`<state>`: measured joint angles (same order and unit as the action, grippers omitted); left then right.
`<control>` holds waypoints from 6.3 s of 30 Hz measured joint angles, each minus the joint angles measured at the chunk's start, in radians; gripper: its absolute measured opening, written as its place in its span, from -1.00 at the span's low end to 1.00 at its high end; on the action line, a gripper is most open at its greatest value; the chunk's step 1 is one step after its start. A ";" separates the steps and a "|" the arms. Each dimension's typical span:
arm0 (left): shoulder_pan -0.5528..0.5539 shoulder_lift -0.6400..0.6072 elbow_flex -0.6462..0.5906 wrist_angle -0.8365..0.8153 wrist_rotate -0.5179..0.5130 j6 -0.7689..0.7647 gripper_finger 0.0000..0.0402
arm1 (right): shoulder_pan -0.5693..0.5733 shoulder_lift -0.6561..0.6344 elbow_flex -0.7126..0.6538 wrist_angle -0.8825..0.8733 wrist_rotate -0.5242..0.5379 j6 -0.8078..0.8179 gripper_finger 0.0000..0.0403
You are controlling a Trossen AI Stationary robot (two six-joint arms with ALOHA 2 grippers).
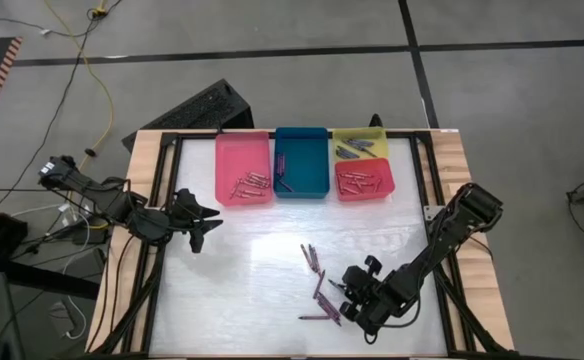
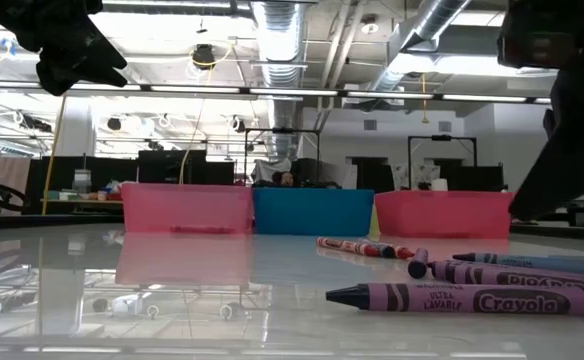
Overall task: Sort crayons
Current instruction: Put the blue crayon into the yellow bin, then put the violet crayon into the blue bin
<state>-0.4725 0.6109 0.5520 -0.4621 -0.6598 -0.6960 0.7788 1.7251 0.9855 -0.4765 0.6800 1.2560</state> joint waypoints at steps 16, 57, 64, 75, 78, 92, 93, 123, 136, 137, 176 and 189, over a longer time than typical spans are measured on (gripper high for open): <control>0.000 0.000 0.000 0.000 -0.001 -0.004 -0.31 | 0.001 0.143 0.004 0.068 -0.019 -0.005 -0.47; 0.000 0.000 0.000 0.000 -0.052 0.013 -0.31 | -0.003 0.145 0.037 0.035 0.081 -0.095 -0.96; 0.000 0.000 0.000 0.001 -0.063 0.015 -0.31 | -0.063 0.142 0.098 0.007 0.153 -0.218 -0.96; 0.000 0.000 0.000 0.001 -0.083 0.023 -0.31 | -0.219 0.112 0.218 -0.301 0.161 -0.237 -0.96; 0.000 0.000 0.000 0.000 -0.086 0.023 -0.31 | -0.277 0.064 0.233 -0.362 0.165 -0.325 -0.96; 0.000 0.000 0.000 -0.026 -0.089 0.023 -0.31 | -0.624 -0.288 0.232 -0.402 0.164 -0.861 -0.96; 0.000 0.000 0.000 -0.032 -0.089 0.023 -0.31 | -0.656 -0.317 0.223 -0.392 0.163 -0.888 -0.96; 0.000 0.000 0.000 -0.045 -0.132 0.027 -0.31 | -1.516 -0.494 -0.310 0.458 -0.550 -1.107 -0.96; 0.000 0.000 0.000 -0.050 -0.124 0.027 -0.31 | -1.575 -0.332 -0.310 0.542 -0.552 -1.068 -0.95; 0.000 0.000 0.000 -0.050 -0.126 0.027 -0.31 | -1.581 -0.331 -0.310 0.539 -0.551 -1.065 -0.94; 0.000 0.000 0.000 -0.048 -0.138 0.019 -0.31 | -0.982 -0.517 -0.257 0.610 -1.240 -0.908 -0.69; 0.000 0.003 0.000 -0.050 -0.141 0.002 -0.31 | -0.526 -0.433 -0.258 0.659 -0.788 -1.204 -0.69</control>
<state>-0.4723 0.6138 0.5518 -0.5123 -0.8009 -0.6937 0.2526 1.2918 0.7277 0.1823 -0.1081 0.0522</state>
